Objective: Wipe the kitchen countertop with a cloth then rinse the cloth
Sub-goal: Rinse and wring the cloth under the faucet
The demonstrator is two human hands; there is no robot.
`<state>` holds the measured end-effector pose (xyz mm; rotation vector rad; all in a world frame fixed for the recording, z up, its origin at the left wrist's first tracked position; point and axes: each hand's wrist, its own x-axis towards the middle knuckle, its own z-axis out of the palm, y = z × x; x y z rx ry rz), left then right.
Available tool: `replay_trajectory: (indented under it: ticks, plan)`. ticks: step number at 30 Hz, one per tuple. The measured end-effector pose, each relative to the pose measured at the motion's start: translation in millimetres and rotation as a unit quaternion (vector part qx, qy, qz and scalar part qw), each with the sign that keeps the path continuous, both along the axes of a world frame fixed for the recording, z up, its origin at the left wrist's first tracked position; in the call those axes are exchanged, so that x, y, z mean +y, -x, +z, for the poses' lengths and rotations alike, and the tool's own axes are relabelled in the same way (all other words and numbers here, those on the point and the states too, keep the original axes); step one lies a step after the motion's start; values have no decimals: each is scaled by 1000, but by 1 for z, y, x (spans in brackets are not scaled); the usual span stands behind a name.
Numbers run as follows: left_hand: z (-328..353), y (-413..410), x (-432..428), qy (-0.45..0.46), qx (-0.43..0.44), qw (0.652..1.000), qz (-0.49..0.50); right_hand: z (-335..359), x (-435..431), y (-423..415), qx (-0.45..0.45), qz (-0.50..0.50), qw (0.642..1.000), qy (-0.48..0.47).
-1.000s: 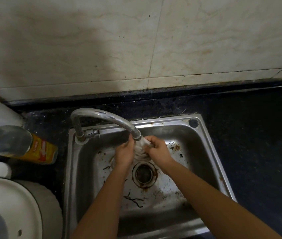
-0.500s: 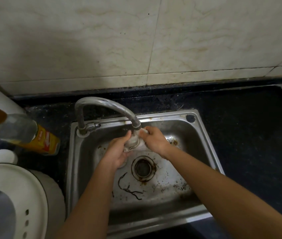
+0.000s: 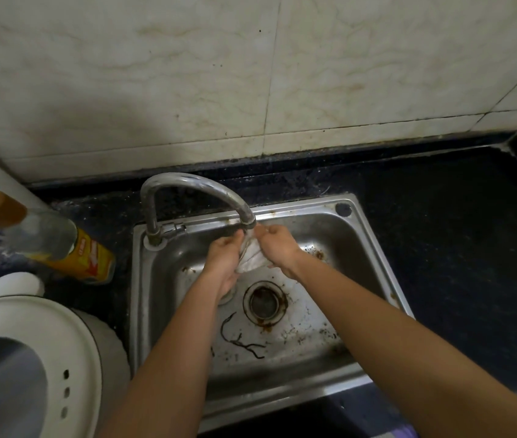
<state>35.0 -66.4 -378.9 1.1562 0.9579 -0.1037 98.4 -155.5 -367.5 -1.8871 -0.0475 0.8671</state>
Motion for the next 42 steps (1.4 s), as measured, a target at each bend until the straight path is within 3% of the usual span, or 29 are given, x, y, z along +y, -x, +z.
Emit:
replay_trajectory:
  ticks: [7,12,16,23,27,30,34,37,40,42]
  plan:
    - [-8,8,1,2,-59,998,-18,-7,-20,-3,-19,25,999,-27]
    - [-5,-4,-15,-110,-2,994,24,-19,-26,-4,-30,38,997,-58]
    - [-7,-12,-17,-85,19,992,87,-23,-25,-5,-14,36,997,-65]
    - [-11,0,-7,-66,-38,997,4,-30,-21,-16,104,-26,990,-97]
    - [-13,8,-3,-57,-59,997,-16,-33,-15,-9,64,-14,992,-107]
    - [-9,8,-8,-116,-43,992,-17,-33,-10,0,28,-13,994,-101]
    - [-2,2,-21,-151,-10,987,46,-32,3,6,44,-60,995,-62]
    - [1,-1,-24,-115,26,987,111,-28,7,9,34,-47,996,-66]
    - [0,0,-18,-116,32,990,68,-29,-1,8,-11,41,999,-21]
    - [-2,2,-16,-113,29,993,9,-31,-5,3,5,37,999,-16]
